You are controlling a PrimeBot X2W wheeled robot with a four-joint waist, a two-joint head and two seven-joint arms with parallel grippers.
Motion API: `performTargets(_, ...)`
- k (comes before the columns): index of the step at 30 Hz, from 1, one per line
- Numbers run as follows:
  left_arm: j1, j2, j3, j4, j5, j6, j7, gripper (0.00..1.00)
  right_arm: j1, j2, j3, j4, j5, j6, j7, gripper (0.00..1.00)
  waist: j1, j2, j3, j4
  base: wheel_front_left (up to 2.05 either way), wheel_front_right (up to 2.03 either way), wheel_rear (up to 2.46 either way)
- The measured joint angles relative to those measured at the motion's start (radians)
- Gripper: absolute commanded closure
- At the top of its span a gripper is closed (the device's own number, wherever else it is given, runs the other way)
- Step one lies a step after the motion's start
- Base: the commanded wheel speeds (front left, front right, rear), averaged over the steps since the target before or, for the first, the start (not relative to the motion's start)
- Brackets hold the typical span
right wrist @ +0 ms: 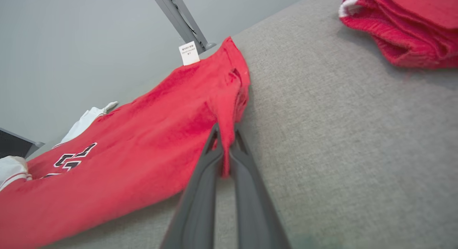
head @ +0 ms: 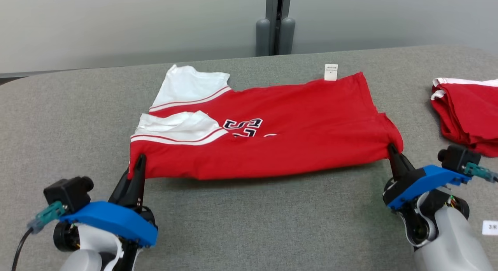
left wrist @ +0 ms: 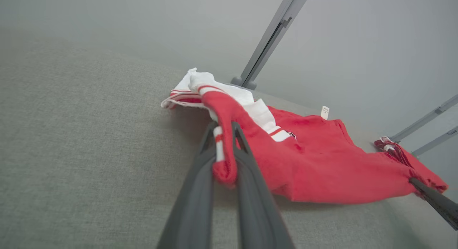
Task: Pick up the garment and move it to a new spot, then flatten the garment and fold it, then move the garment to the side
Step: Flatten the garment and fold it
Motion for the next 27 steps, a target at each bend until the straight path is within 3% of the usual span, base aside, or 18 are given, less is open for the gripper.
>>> performTargets(5, 0.158, 0.041, 0.019, -0.236, -0.022, 0.054, 0.031, 1.0, 0.16, -0.001, -0.017, -0.219, 0.011, 0.0, 0.11, 1.0, 0.0, 0.0, -0.025, -0.002, 0.0, 0.0, 0.0)
performTargets(10, 0.331, 0.075, 0.015, -0.375, -0.032, 0.113, 0.077, 1.0, 0.371, -0.001, -0.014, -0.435, 0.003, 0.0, 0.226, 1.0, 0.0, 0.0, -0.038, -0.006, 0.0, 0.0, 0.0)
performTargets(16, 0.459, 0.072, -0.001, -0.344, -0.049, 0.147, 0.084, 1.0, 0.536, 0.0, -0.029, -0.539, 0.01, 0.0, 0.282, 1.0, -0.0001, 0.0, -0.045, -0.006, 0.0, 0.0, 0.0)
performTargets(24, 0.501, 0.063, -0.011, -0.24, -0.073, 0.138, 0.078, 1.0, 0.585, 0.0, -0.04, -0.504, 0.012, 0.0, 0.277, 1.0, 0.0, 0.0001, -0.049, -0.009, 0.0, 0.0, 0.0)
performTargets(25, 0.5, 0.063, -0.012, -0.229, -0.072, 0.136, 0.078, 1.0, 0.585, 0.0, -0.04, -0.497, 0.007, 0.0, 0.268, 0.8, -0.0001, 0.0, -0.05, -0.01, 0.0, 0.0, 0.0)
performTargets(26, 0.498, 0.066, -0.013, -0.218, -0.066, 0.132, 0.074, 0.81, 0.585, 0.0, -0.04, -0.491, -0.001, 0.0, 0.261, 0.53, -0.0001, 0.0, -0.05, -0.01, 0.0, 0.0, 0.0)
performTargets(27, 0.495, 0.067, -0.013, -0.212, -0.06, 0.132, 0.07, 0.4, 0.585, 0.0, -0.038, -0.486, -0.003, 0.0, 0.257, 0.0, -0.0001, 0.0, -0.051, -0.011, 0.0, 0.0, 0.0)
